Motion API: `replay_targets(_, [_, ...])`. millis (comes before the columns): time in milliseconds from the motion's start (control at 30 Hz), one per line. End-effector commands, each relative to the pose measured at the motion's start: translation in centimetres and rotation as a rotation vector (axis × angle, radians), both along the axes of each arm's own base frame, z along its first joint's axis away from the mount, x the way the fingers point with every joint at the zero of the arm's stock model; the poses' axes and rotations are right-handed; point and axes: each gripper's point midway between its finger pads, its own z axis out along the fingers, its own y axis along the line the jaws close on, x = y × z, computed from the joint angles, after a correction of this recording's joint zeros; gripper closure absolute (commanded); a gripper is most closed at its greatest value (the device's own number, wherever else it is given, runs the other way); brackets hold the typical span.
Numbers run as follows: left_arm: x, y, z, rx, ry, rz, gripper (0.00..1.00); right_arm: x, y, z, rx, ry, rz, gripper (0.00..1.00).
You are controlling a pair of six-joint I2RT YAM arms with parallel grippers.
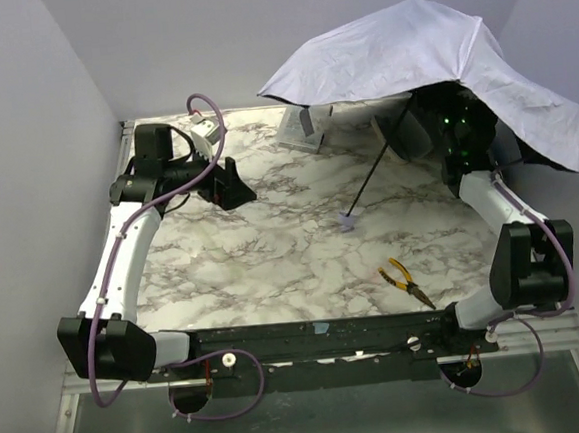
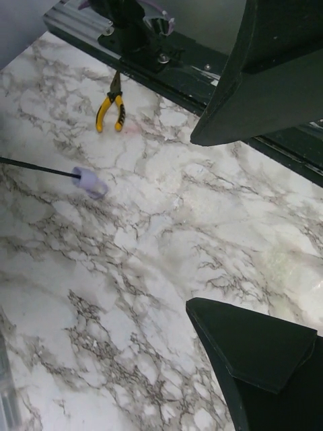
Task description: Open the umbrella
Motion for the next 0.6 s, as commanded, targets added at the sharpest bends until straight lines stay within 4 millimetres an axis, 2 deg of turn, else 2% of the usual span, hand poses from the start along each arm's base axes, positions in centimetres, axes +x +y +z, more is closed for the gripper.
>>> replay_targets(0, [1.2, 1.4, 0.3, 0.030, -0.059, 0.072, 0.02, -2.0, 0.4, 1.3, -0.091, -0.078, 0.034, 0.64])
replay_targets(33, [1.3, 1.6, 0.2, 0.028, -0.055, 0.084, 0.01, -2.2, 0.8, 0.1, -0.092, -0.049, 0.056, 0.58])
replay_targets(133, [1.9, 2.3, 0.1, 0.014, -0.046, 0.126, 0.01, -3.2, 1.8, -3.0, -0.095, 0.022, 0.120, 0.50])
replay_targets(233, [2.4, 3.0, -0.2, 0.016, -0.045, 0.161, 0.01, -4.3, 2.7, -5.7, -0.087, 0.095, 0.172, 0.32])
replay_targets(433, [3.5, 4.6, -0.9, 0.009, -0.035, 0.242, 0.01, -8.1, 4.3, -9.9, -0.054, 0.213, 0.265, 0.14])
replay_targets(467, [3.6, 4.7, -1.1, 0.008, -0.033, 0.251, 0.02, -8.8, 4.6, -10.3, -0.054, 0.228, 0.284, 0.03])
replay_targets(533, [3.8, 4.8, -1.5, 0.009, -0.031, 0.258, 0.02, -10.3, 5.4, -11.3, -0.065, 0.257, 0.328, 0.00])
replay_targets(567, [4.2, 5.8, -1.8, 0.013, -0.029, 0.287, 0.02, -11.0, 5.7, -12.0, -0.074, 0.274, 0.349, 0.00])
